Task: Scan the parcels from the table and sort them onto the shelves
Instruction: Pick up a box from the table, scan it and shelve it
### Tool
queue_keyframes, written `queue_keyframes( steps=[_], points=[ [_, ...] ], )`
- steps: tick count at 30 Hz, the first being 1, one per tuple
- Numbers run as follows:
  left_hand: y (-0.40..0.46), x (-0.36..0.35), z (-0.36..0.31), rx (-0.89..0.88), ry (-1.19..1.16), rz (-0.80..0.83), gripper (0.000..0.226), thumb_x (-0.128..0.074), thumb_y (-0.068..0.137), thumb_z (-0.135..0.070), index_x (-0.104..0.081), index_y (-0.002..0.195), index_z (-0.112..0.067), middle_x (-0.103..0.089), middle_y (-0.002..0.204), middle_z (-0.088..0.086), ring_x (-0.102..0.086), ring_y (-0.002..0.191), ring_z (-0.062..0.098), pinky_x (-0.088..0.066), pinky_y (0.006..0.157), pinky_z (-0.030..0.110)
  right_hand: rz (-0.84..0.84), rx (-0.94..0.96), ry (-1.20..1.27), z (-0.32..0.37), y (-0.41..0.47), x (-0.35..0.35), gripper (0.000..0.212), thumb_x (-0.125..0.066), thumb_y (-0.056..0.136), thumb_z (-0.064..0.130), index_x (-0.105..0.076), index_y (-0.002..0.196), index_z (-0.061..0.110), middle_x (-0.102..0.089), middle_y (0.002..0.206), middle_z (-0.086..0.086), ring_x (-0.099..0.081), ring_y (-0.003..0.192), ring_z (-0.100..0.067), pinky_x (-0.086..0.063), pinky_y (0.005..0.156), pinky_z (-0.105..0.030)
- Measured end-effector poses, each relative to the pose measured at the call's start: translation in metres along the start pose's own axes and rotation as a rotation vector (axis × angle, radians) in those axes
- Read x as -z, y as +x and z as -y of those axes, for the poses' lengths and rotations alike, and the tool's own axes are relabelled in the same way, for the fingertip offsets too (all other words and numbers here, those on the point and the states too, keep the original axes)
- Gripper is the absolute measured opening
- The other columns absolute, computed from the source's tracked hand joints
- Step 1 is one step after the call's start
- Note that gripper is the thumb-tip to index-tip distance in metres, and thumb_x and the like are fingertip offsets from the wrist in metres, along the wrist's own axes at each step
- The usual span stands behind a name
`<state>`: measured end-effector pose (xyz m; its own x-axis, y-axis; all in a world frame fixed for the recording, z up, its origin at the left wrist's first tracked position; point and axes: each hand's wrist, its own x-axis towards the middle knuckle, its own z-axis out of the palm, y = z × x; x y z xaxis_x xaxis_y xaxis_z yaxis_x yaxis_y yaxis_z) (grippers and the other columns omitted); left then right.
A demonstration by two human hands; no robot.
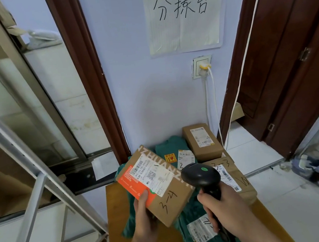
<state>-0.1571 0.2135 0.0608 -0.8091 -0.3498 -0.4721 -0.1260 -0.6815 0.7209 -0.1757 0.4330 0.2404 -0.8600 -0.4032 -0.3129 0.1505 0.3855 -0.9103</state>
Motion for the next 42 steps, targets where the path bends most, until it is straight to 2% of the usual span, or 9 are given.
queue_keyframes(
  steps=[2, 6, 9, 12, 18, 23, 34, 39, 42],
  points=[
    [-0.006, -0.006, -0.013, -0.07, 0.103, 0.02, 0.093, -0.089, 0.064, -0.058, -0.047, 0.145, -0.041, -0.073, 0.129, 0.009, -0.069, 0.12, 0.036, -0.048, 0.107, 0.065, -0.005, 0.033, -0.012, 0.004, -0.002, -0.004, 0.014, -0.058, 0.097, 0.019, -0.057, 0.087, 0.01, -0.053, 0.056, -0.007, -0.053, 0.045, -0.022, -0.052, 0.057, -0.035],
    [-0.017, -0.029, -0.038, -0.238, 0.414, 0.162, 0.111, -0.093, 0.059, -0.056, -0.037, 0.154, -0.044, -0.074, 0.128, -0.004, -0.072, 0.116, 0.021, -0.051, 0.107, 0.053, -0.046, 0.109, -0.088, 0.011, -0.006, -0.013, 0.016, -0.059, 0.097, 0.022, -0.058, 0.085, 0.011, -0.054, 0.053, -0.003, -0.053, 0.043, -0.014, -0.053, 0.055, -0.032],
    [-0.022, -0.044, -0.044, -0.255, 0.539, 0.263, 0.115, -0.089, 0.06, -0.052, -0.028, 0.157, -0.046, -0.07, 0.132, -0.008, -0.072, 0.113, 0.008, -0.058, 0.087, 0.026, -0.11, 0.19, -0.156, 0.014, -0.01, -0.015, 0.012, -0.06, 0.095, 0.022, -0.059, 0.086, 0.015, -0.054, 0.053, -0.002, -0.052, 0.044, -0.012, -0.053, 0.057, -0.037],
    [-0.025, -0.052, -0.041, -0.246, 0.587, 0.304, 0.119, -0.088, 0.058, -0.055, -0.023, 0.157, -0.046, -0.061, 0.139, -0.005, -0.071, 0.108, 0.0, -0.057, 0.074, 0.015, -0.151, 0.206, -0.162, 0.015, -0.014, -0.012, 0.008, -0.061, 0.095, 0.018, -0.058, 0.088, 0.017, -0.053, 0.054, 0.0, -0.05, 0.044, -0.011, -0.05, 0.055, -0.034],
    [-0.027, -0.056, -0.033, -0.22, 0.587, 0.311, 0.123, -0.092, 0.055, -0.055, -0.023, 0.156, -0.048, -0.059, 0.142, 0.0, -0.073, 0.112, 0.017, -0.06, 0.083, 0.028, -0.187, 0.153, -0.122, 0.01, -0.023, -0.003, 0.008, -0.059, 0.096, 0.015, -0.058, 0.089, 0.017, -0.051, 0.051, 0.002, -0.049, 0.039, -0.005, -0.048, 0.047, -0.021],
    [-0.033, -0.065, -0.031, -0.204, 0.576, 0.315, 0.117, -0.09, 0.054, -0.051, -0.025, 0.151, -0.051, -0.058, 0.139, 0.001, -0.075, 0.108, 0.018, -0.061, 0.073, 0.024, -0.184, 0.133, -0.104, 0.007, -0.028, 0.001, 0.012, -0.059, 0.096, 0.015, -0.058, 0.085, 0.011, -0.052, 0.052, 0.0, -0.051, 0.04, -0.007, -0.051, 0.048, -0.023],
    [-0.027, -0.063, -0.022, -0.183, 0.565, 0.324, 0.115, -0.091, 0.057, -0.05, -0.027, 0.153, -0.046, -0.061, 0.136, 0.005, -0.075, 0.108, 0.02, -0.062, 0.077, 0.028, -0.188, 0.094, -0.017, 0.006, -0.032, 0.002, 0.018, -0.057, 0.097, 0.014, -0.055, 0.08, 0.008, -0.05, 0.047, -0.001, -0.05, 0.039, -0.014, -0.053, 0.051, -0.03],
    [-0.024, -0.056, -0.022, -0.141, 0.491, 0.311, 0.095, -0.088, 0.076, -0.032, -0.031, 0.152, -0.044, -0.064, 0.135, 0.008, -0.076, 0.106, 0.026, -0.063, 0.077, 0.033, -0.317, 0.065, -0.002, 0.005, -0.028, 0.006, 0.019, -0.059, 0.097, 0.016, -0.058, 0.081, 0.005, -0.06, 0.052, -0.007, -0.058, 0.044, -0.02, -0.056, 0.054, -0.036],
    [-0.026, -0.05, -0.024, -0.138, 0.454, 0.327, 0.102, -0.093, 0.073, -0.037, -0.032, 0.155, -0.041, -0.067, 0.135, 0.008, -0.075, 0.109, 0.029, -0.062, 0.088, 0.045, -0.441, 0.067, 0.07, 0.006, -0.026, 0.014, 0.011, -0.062, 0.096, 0.014, -0.062, 0.089, 0.006, -0.07, 0.067, -0.008, -0.067, 0.052, -0.02, -0.059, 0.055, -0.03]
  ],
)
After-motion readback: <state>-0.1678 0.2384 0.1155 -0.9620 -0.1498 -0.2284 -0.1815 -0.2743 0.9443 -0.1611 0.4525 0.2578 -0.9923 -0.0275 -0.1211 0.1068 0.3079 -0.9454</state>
